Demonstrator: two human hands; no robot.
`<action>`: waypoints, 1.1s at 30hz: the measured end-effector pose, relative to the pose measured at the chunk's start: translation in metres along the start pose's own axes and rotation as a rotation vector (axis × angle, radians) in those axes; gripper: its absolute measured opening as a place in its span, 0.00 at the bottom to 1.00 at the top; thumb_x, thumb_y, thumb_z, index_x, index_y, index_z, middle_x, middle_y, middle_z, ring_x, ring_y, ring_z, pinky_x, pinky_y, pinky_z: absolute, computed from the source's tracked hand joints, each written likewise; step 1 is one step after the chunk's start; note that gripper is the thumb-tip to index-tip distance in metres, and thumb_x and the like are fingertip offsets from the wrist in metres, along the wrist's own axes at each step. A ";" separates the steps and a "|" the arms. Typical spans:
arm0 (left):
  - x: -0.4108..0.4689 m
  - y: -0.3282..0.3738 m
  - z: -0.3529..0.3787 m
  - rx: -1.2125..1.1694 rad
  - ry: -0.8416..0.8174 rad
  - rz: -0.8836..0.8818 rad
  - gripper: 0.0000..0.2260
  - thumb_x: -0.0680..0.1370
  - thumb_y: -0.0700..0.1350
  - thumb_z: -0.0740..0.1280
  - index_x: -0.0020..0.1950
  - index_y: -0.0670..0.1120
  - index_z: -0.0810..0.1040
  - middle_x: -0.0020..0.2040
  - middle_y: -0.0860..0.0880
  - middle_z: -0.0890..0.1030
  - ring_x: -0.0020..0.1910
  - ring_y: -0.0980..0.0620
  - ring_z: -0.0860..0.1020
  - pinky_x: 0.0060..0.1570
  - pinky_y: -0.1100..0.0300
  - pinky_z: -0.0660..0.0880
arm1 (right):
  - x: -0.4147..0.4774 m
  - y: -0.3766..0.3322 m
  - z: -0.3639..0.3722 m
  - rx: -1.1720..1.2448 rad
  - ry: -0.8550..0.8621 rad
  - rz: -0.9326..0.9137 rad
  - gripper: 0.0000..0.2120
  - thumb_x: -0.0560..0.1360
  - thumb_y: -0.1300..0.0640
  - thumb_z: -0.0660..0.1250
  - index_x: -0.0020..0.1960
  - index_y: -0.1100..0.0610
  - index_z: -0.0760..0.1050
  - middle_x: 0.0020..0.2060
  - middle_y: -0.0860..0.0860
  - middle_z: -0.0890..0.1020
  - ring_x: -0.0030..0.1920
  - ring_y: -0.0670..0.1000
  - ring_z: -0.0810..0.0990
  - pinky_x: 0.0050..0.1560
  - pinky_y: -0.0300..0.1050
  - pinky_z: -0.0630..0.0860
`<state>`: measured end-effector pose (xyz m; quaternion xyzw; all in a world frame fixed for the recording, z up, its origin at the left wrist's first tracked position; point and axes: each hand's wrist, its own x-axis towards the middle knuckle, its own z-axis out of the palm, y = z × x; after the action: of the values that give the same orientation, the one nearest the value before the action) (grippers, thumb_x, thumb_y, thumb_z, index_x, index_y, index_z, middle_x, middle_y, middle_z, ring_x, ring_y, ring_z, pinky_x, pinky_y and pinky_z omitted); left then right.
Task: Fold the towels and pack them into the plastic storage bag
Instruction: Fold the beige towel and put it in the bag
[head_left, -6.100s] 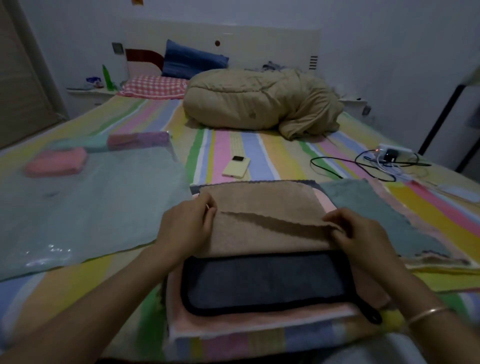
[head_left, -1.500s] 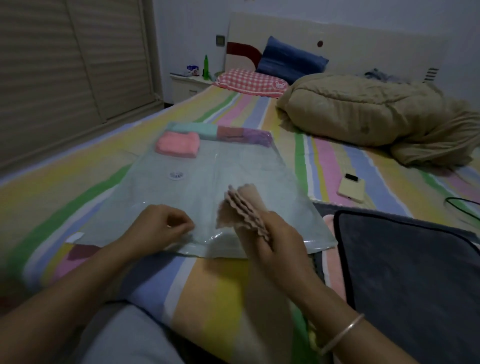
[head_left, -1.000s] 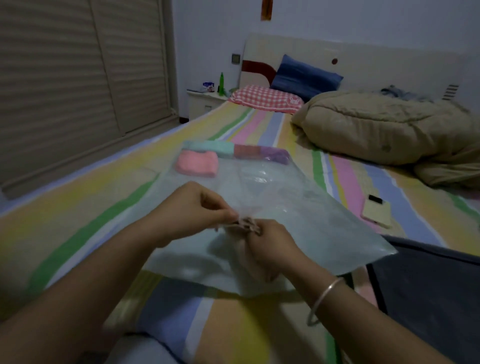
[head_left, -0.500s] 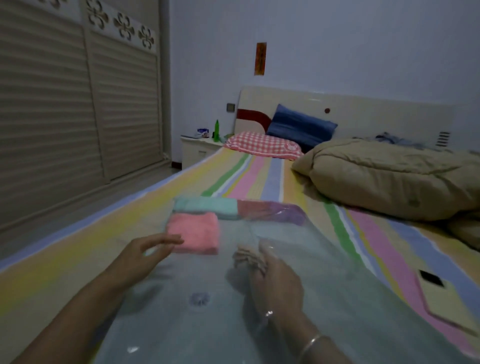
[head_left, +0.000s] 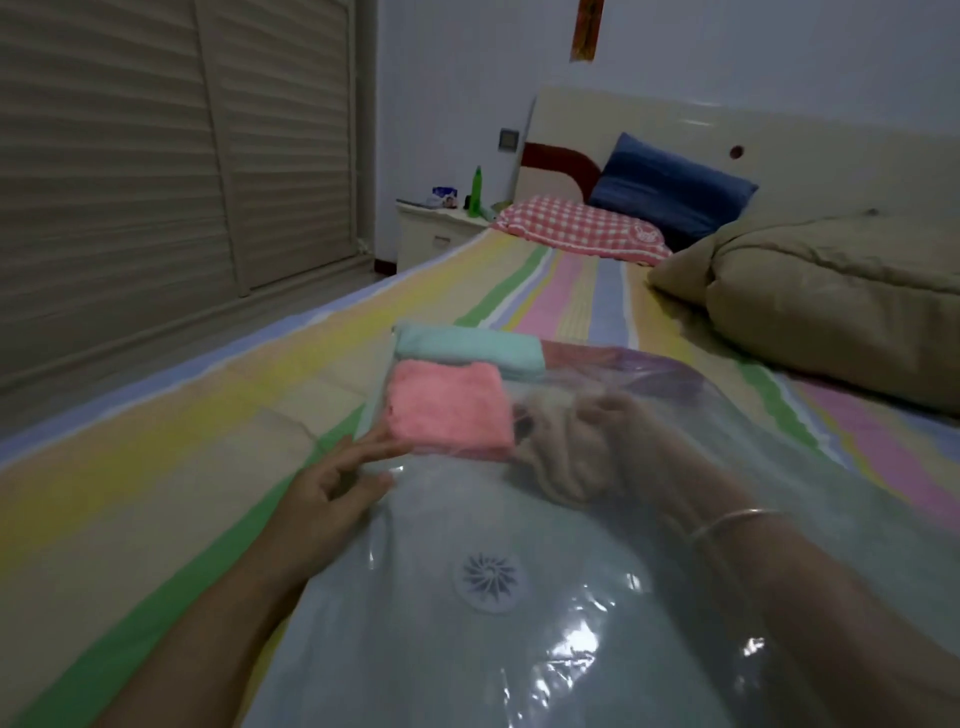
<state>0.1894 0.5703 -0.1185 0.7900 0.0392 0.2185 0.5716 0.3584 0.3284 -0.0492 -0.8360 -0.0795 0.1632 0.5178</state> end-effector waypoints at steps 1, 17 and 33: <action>0.001 -0.002 0.001 -0.006 0.000 0.003 0.11 0.73 0.49 0.70 0.54 0.61 0.82 0.65 0.61 0.75 0.66 0.67 0.69 0.64 0.66 0.68 | 0.001 0.008 -0.010 0.010 0.043 0.004 0.03 0.77 0.57 0.64 0.46 0.52 0.75 0.44 0.54 0.79 0.25 0.38 0.77 0.25 0.30 0.74; 0.002 -0.007 0.005 0.065 0.007 0.053 0.12 0.73 0.44 0.70 0.52 0.60 0.83 0.67 0.63 0.72 0.63 0.73 0.68 0.53 0.81 0.65 | -0.013 0.038 0.032 -1.066 0.098 -0.231 0.41 0.66 0.31 0.48 0.77 0.42 0.46 0.77 0.50 0.51 0.76 0.61 0.48 0.72 0.65 0.44; 0.000 -0.009 0.007 0.200 -0.035 0.122 0.16 0.68 0.48 0.68 0.56 0.57 0.80 0.70 0.56 0.69 0.67 0.71 0.65 0.59 0.80 0.60 | 0.037 0.043 0.041 -1.041 0.241 -0.458 0.35 0.67 0.39 0.45 0.69 0.51 0.68 0.68 0.55 0.72 0.69 0.58 0.68 0.70 0.61 0.58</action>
<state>0.1940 0.5678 -0.1287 0.8476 0.0027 0.2340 0.4762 0.3773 0.3543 -0.1118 -0.9547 -0.2684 -0.1098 0.0662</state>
